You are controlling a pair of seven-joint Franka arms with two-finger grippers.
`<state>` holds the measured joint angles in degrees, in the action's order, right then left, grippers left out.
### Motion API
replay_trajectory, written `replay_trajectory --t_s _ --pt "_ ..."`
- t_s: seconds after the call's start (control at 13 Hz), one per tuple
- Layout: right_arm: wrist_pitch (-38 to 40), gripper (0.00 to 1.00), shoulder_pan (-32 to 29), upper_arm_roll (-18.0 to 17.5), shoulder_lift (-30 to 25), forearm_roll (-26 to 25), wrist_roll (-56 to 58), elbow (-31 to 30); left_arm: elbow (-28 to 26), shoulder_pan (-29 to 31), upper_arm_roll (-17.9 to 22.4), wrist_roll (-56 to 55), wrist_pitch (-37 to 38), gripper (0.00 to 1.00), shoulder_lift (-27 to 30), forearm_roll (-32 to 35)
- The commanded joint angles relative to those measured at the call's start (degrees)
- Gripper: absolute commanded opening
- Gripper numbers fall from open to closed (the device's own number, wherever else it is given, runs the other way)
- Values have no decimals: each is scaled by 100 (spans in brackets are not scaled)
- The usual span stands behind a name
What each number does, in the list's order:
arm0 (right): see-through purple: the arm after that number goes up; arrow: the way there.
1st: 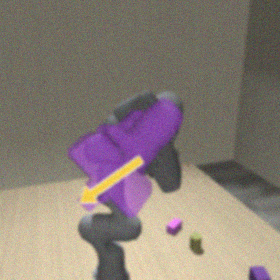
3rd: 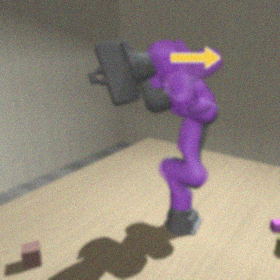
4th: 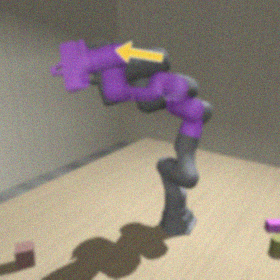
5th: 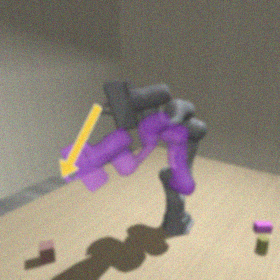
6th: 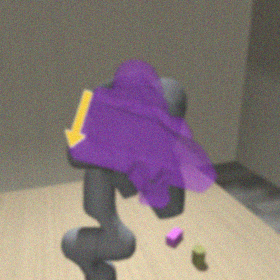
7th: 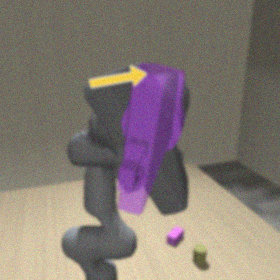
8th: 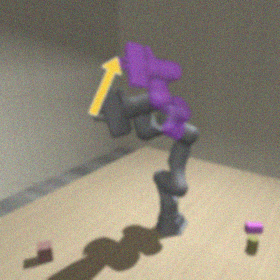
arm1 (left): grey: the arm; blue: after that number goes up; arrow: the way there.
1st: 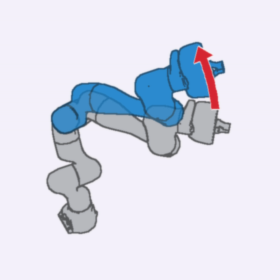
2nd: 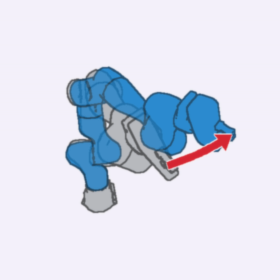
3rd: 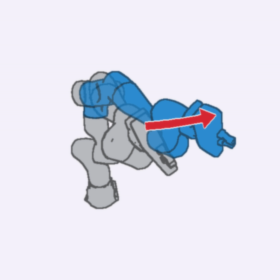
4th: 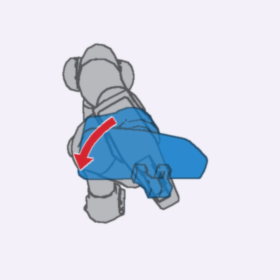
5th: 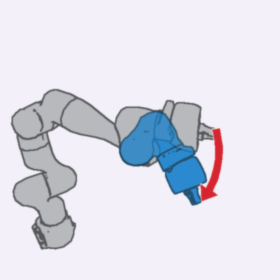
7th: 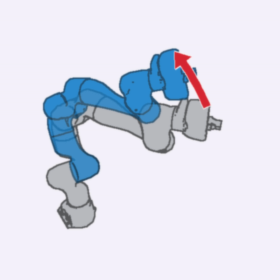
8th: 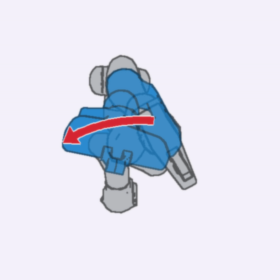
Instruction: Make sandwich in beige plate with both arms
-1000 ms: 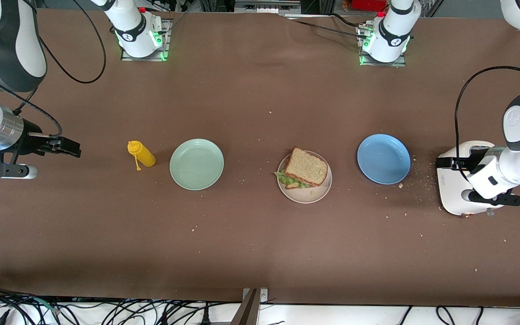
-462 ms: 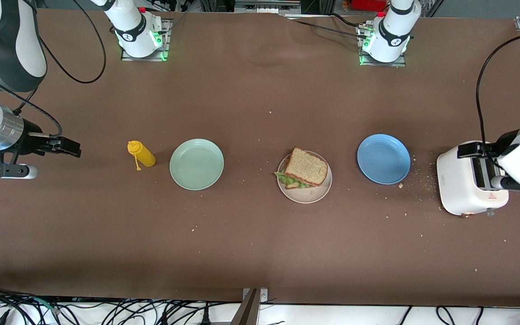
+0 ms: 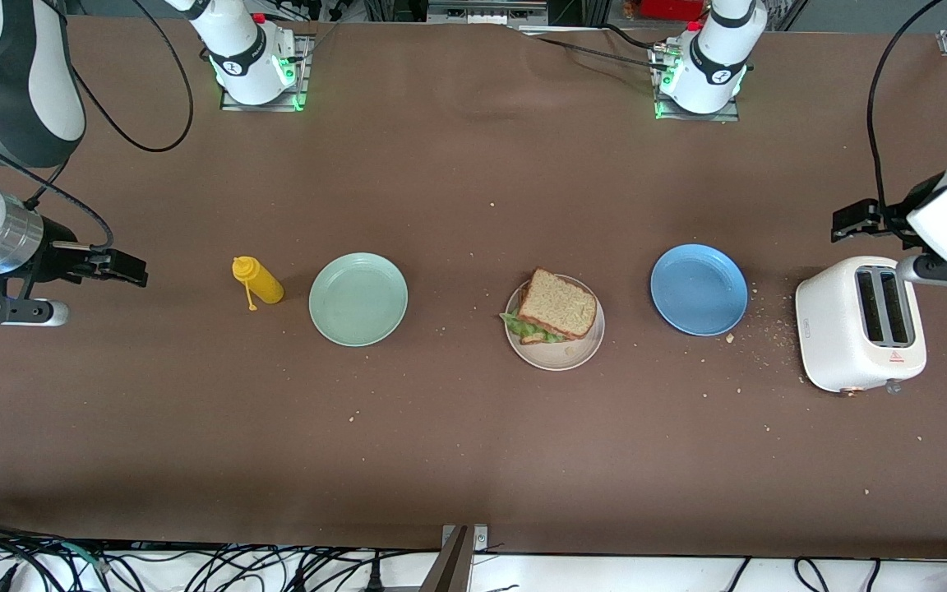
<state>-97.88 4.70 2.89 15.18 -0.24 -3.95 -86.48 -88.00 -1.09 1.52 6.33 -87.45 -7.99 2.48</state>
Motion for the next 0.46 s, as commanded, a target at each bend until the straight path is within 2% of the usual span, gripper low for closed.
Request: replay_trajectory --t_s 0.0,0.38 --pt "-12 100 49 36 -120 -11 -18 -115 -622 -31 33 9 -272 100 561 130" --pt "-21 100 49 36 -120 -11 -18 -115 -535 -31 51 -53 -211 100 737 437"
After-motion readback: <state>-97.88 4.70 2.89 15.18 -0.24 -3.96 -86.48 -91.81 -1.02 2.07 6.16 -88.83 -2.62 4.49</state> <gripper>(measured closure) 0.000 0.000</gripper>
